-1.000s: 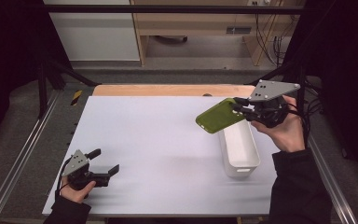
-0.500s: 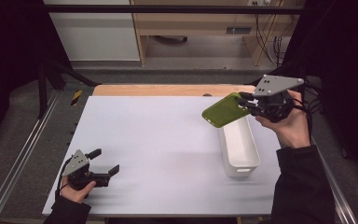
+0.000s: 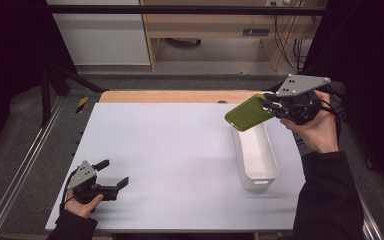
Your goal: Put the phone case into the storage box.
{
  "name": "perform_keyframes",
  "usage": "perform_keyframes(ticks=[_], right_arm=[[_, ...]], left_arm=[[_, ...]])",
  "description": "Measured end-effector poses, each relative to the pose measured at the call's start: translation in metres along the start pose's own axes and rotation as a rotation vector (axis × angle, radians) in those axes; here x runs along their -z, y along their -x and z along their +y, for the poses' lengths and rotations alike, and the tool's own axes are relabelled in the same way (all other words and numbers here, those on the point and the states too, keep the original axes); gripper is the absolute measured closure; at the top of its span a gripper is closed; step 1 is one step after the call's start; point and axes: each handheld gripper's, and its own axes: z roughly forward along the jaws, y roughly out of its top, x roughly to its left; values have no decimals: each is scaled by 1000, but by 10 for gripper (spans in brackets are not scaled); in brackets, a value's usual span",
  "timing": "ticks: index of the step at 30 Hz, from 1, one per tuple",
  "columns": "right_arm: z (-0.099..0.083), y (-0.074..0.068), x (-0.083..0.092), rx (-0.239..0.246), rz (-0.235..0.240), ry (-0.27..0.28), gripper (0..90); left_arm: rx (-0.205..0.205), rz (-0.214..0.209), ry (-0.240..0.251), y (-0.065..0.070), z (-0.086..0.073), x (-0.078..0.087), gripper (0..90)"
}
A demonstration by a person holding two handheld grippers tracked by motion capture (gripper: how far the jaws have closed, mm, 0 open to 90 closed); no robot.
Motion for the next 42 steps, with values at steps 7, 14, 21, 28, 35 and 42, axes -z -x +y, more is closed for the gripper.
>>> perform_keyframes(ticks=[7, 14, 21, 28, 35, 42], right_arm=[[0, 4, -6, 24, -18, -25, 793], [0, 7, -14, 51, -32, -57, 793], [-1, 12, -21, 69, -41, -79, 793], [-3, 17, -28, 100, -47, -104, 793], [-8, 22, -35, 125, -49, -130, 793], [-12, 27, -42, 149, -46, -155, 792]], left_arm=[[-2, -3, -1, 0, 0, 0, 10], [-7, -9, -3, 0, 0, -1, 10], [-8, -12, -2, 0, 0, -1, 10], [-8, -13, -3, 0, -1, -2, 10], [-12, -16, -7, 1, -1, -3, 10], [-16, -20, -13, 1, -2, -4, 10]])
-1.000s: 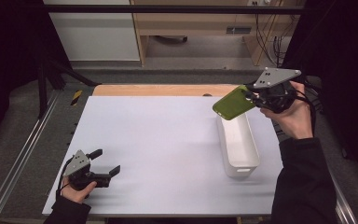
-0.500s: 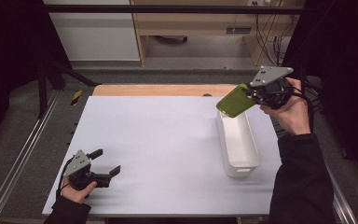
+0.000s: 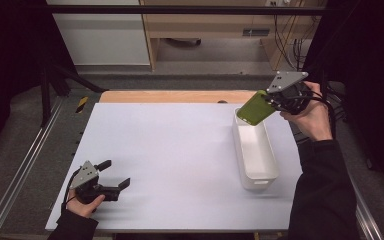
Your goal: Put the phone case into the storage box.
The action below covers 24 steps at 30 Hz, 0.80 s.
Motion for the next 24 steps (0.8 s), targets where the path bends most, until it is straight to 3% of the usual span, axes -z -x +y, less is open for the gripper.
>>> perform_keyframes(ticks=[24], right_arm=[[-11, 7, -31, 108, 41, -46, 790]], left_arm=[[-5, -4, -11, 1, -1, -2, 10]])
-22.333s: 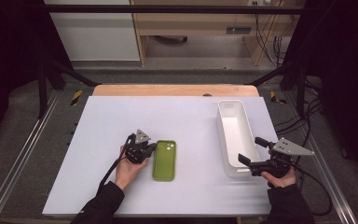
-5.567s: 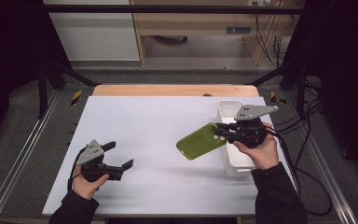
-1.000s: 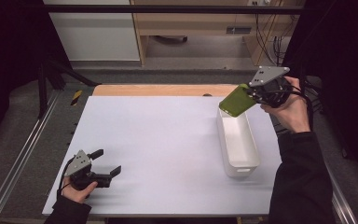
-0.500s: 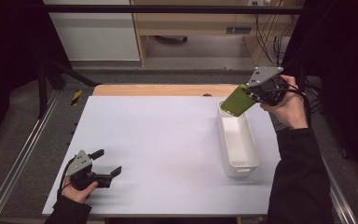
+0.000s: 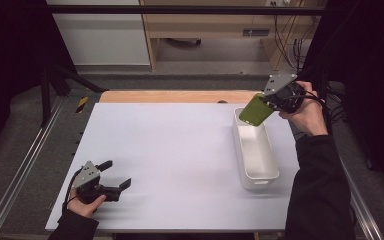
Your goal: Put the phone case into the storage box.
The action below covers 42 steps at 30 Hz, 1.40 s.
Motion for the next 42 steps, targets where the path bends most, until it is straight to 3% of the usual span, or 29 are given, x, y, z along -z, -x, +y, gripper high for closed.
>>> perform_keyframes(ticks=[13, 30, 42], right_arm=[[-1, 2, -12, 57, 33, 3, 789], [-5, 11, -29, 162, 92, 41, 789], [-2, 20, -41, 246, 129, 38, 789]], left_arm=[[4, -6, 0, -2, -1, -2, 10], [3, -6, -17, -2, -2, -7, 10], [-6, -13, -36, -2, -4, -10, 10]])
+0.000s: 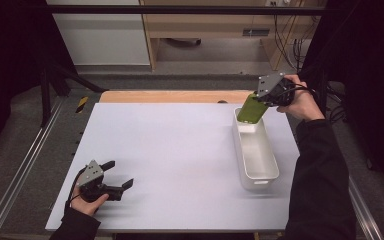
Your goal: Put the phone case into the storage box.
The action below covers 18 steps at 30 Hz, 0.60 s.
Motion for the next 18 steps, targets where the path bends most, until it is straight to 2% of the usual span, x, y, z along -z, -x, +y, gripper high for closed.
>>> perform_keyframes(ticks=[6, 17, 18], right_arm=[[2, 0, -9, 58, 31, -27, 787], [3, -3, -18, 86, 33, -33, 786], [5, -6, -20, 103, 38, -30, 786]], left_arm=[[-3, -4, -6, 0, 0, -1, 10], [-12, -12, -14, 1, -1, -1, 10], [-13, -13, -13, 2, -1, -2, 10]])
